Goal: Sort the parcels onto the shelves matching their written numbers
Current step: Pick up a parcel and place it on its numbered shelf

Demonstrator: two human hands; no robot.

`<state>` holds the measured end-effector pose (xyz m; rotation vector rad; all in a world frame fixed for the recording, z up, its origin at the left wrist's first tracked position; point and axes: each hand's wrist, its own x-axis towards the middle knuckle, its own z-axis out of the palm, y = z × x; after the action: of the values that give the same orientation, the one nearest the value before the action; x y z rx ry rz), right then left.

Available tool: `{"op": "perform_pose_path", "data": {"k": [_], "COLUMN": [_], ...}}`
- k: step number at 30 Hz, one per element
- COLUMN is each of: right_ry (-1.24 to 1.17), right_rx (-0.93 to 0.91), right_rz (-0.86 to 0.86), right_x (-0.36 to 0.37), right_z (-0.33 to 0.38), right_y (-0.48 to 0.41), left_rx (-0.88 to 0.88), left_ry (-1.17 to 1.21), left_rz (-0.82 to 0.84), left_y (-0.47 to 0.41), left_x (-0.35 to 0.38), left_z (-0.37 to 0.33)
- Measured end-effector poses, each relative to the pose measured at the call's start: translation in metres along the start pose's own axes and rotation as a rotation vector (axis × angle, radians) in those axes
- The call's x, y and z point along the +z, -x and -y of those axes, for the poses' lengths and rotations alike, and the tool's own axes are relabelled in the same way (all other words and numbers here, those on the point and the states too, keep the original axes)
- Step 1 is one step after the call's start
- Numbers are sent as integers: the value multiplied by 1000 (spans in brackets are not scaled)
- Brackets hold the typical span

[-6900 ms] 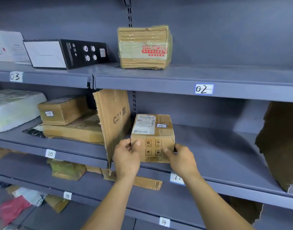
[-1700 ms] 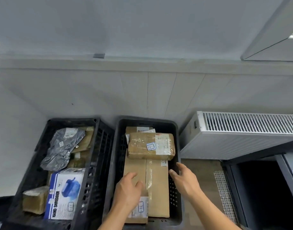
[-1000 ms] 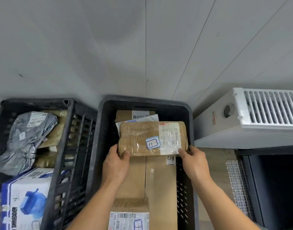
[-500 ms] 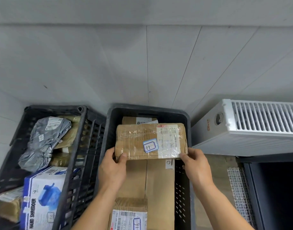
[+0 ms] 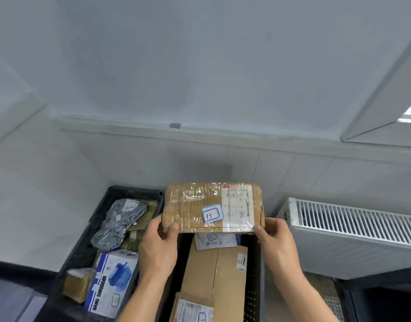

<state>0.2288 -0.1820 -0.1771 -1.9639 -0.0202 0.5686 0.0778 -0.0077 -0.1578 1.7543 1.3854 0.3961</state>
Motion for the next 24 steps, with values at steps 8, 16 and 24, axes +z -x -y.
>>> {"op": "perform_pose_path", "data": {"k": [8, 16, 24], "right_ry": [-72, -110, -165], "right_rx": [-210, -408, -505], "right_rz": [27, 60, 137], "right_x": [-18, -18, -15], "right_z": [87, 133, 137], "right_y": [77, 161, 225], "left_rx": [118, 249, 285], "left_ry": [157, 300, 413], "left_rz": [-148, -242, -324], "left_y": [55, 108, 152], "left_x": [-101, -187, -231], "left_z": [-48, -47, -23]}}
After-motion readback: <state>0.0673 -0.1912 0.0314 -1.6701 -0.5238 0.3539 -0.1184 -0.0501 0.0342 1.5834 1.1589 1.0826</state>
